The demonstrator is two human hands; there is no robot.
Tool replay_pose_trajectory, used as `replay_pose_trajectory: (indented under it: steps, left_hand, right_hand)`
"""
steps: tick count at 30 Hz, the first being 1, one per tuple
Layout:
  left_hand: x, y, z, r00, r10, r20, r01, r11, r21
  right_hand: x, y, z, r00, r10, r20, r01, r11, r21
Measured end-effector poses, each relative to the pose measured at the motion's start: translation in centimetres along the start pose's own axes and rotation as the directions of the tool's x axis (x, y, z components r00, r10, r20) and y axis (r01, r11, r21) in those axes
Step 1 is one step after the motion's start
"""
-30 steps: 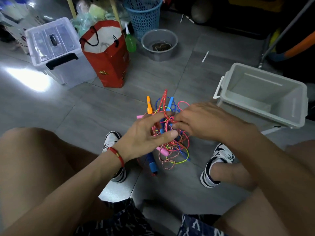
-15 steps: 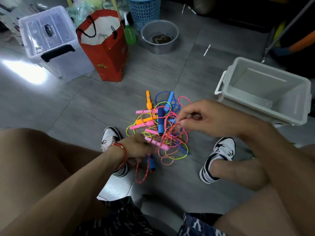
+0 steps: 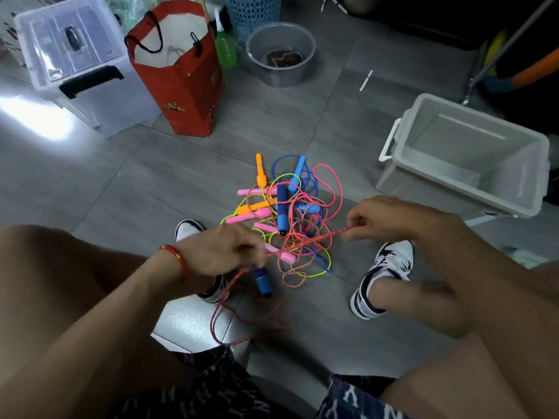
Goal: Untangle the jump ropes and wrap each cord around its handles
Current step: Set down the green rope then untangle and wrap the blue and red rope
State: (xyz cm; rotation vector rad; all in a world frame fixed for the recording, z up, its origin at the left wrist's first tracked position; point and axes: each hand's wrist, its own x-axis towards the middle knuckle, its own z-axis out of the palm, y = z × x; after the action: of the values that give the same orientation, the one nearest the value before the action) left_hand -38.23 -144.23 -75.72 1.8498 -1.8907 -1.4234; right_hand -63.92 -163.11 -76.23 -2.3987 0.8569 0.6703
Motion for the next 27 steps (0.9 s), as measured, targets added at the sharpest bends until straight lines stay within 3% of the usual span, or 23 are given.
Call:
replay_pose_trajectory:
  steps: [2, 3, 4, 5, 6, 7, 8, 11, 13, 15, 16, 18, 19, 20, 21, 22, 24, 25, 27]
  left_hand:
    - [-0.4, -1.3, 0.3, 0.974, -0.229, -0.004, 0.218, 0.924, 0.313]
    - [-0.3, -1.3, 0.9, 0.957, -0.281, -0.064, 0.279, 0.846, 0.454]
    - [0.1, -0.9, 1.6, 0.965, -0.234, -0.117, 0.261, 0.837, 0.481]
    - [0.6, 0.0, 2.1, 0.983, -0.116, -0.142, 0.165, 0.897, 0.410]
    - [1.0, 1.1, 2.4, 0.988, 0.004, -0.155, 0.027, 0.980, 0.197]
    - [1.4, 2.4, 2.4, 0.986, 0.087, -0.145, -0.094, 0.995, -0.040]
    - [1.8, 3.2, 2.4, 0.986, 0.115, -0.117, -0.135, 0.976, -0.174]
    - [1.5, 4.0, 1.5, 0.978, 0.152, -0.140, -0.180, 0.960, -0.214]
    - [0.7, 3.9, 0.3, 0.955, 0.187, -0.231, -0.260, 0.903, -0.343]
    - [-0.2, 3.9, -1.4, 0.924, 0.156, -0.350, -0.309, 0.842, -0.442]
    - [-0.3, 3.2, -1.9, 0.907, 0.127, -0.401, -0.298, 0.867, -0.399]
    - [-0.1, 0.7, -2.1, 0.898, 0.046, -0.437, -0.078, 0.995, -0.055]
    - [-0.2, -0.7, -2.0, 0.911, -0.026, -0.412, 0.118, 0.973, 0.200]
    - [-0.5, -1.1, -1.8, 0.920, -0.123, -0.372, 0.258, 0.904, 0.340]
    - [-0.4, -1.2, -1.2, 0.921, -0.175, -0.348, 0.295, 0.897, 0.330]
    - [-0.3, -0.9, -0.7, 0.924, -0.143, -0.355, 0.225, 0.953, 0.202]
    - [0.7, 1.8, 0.1, 0.896, 0.021, -0.443, -0.065, 0.994, -0.085]
    - [1.3, 3.2, 0.2, 0.885, 0.063, -0.462, -0.145, 0.979, -0.143]
    - [2.3, 4.5, 0.3, 0.896, 0.079, -0.437, -0.166, 0.972, -0.165]
  right_hand:
    - [-0.4, -0.4, -0.2, 0.997, -0.065, -0.044, 0.065, 0.998, 0.007]
    - [-0.7, -1.6, -0.3, 0.986, -0.148, -0.081, 0.155, 0.984, 0.085]
    - [-1.0, -3.2, -0.4, 0.965, -0.236, -0.112, 0.250, 0.958, 0.141]
    - [-1.3, -4.9, -0.4, 0.942, -0.308, -0.131, 0.326, 0.932, 0.160]
    - [-1.5, -6.3, -0.2, 0.919, -0.363, -0.153, 0.385, 0.910, 0.152]
    - [-1.3, -7.0, 0.0, 0.903, -0.388, -0.184, 0.412, 0.904, 0.117]
    - [-0.9, -7.1, 0.2, 0.898, -0.383, -0.217, 0.403, 0.913, 0.056]
    - [0.8, -4.2, 0.5, 0.933, -0.288, -0.216, 0.262, 0.954, -0.143]
    - [2.0, -0.7, 1.0, 0.991, -0.113, -0.066, 0.103, 0.984, -0.148]
    - [2.5, 1.6, 1.5, 1.000, 0.013, 0.012, -0.012, 0.997, -0.073]
    - [2.7, 2.2, 1.4, 1.000, 0.019, -0.022, -0.019, 1.000, -0.016]
    - [2.3, 1.7, 0.3, 0.984, -0.054, -0.168, 0.075, 0.990, 0.118]
    - [1.9, 0.8, -0.6, 0.956, -0.117, -0.270, 0.165, 0.973, 0.161]
    - [1.4, -0.6, -1.6, 0.914, -0.185, -0.361, 0.258, 0.952, 0.163]
    - [0.8, -2.0, -2.7, 0.869, -0.256, -0.423, 0.338, 0.932, 0.131]
    - [0.4, -3.3, -3.5, 0.827, -0.325, -0.459, 0.396, 0.916, 0.064]
    - [0.2, -5.1, -4.1, 0.794, -0.403, -0.455, 0.429, 0.902, -0.049]
    - [0.4, -5.6, -4.1, 0.795, -0.418, -0.440, 0.427, 0.900, -0.083]
    - [0.9, -5.9, -4.0, 0.780, -0.443, -0.443, 0.445, 0.889, -0.105]
